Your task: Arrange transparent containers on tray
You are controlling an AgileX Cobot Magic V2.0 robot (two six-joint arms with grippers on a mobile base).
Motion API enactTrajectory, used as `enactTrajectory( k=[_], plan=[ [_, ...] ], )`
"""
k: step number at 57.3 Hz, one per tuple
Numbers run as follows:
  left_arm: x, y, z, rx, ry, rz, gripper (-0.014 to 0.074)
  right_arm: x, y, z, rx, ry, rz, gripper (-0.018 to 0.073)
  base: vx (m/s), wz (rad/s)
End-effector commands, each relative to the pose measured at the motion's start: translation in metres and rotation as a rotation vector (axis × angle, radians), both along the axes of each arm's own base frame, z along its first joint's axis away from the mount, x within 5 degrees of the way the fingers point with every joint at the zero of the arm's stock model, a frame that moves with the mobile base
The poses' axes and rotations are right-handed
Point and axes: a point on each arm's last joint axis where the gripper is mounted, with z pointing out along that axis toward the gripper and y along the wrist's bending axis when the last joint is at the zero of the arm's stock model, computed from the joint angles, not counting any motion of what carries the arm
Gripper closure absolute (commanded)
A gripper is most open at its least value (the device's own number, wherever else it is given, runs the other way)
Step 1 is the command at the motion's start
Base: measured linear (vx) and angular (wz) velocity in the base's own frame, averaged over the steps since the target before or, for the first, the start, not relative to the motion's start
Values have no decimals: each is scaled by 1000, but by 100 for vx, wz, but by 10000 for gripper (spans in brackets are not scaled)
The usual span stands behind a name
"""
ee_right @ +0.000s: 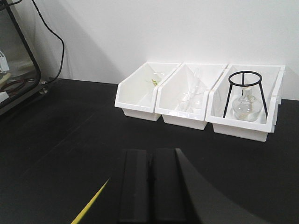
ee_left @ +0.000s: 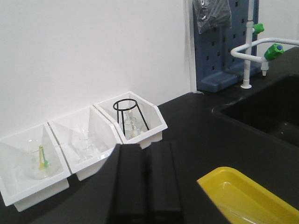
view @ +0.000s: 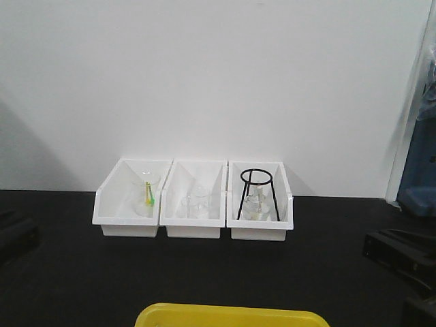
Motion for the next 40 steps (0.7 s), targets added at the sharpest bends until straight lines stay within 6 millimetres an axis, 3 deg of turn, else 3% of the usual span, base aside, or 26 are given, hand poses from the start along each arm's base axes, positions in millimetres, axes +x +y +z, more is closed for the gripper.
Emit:
enactTrajectory(
  k=[1,9,15,22,33,40],
  plan=[
    [-11,12,-7,-106,-155,45,605,0,-2,17,44,-102,-14,572,0,0],
    [-31,36,-67,-109,-228,167,604,0,-2,17,44,-102,-14,572,0,0],
    [-42,49,-110,-81,-175,274,604,0,-2,17,44,-102,-14,572,0,0],
    [-51,60,-147,-72,-120,406,604,0,-2,17,44,-102,-14,572,0,0],
    [-55,66,-193,-98,-117,504,604,-1,-2,16,42,-98,-13,572,0,0],
    [-55,67,-198,-112,-36,508,604,-1,-2,16,41,-96,-13,572,0,0]
  ],
)
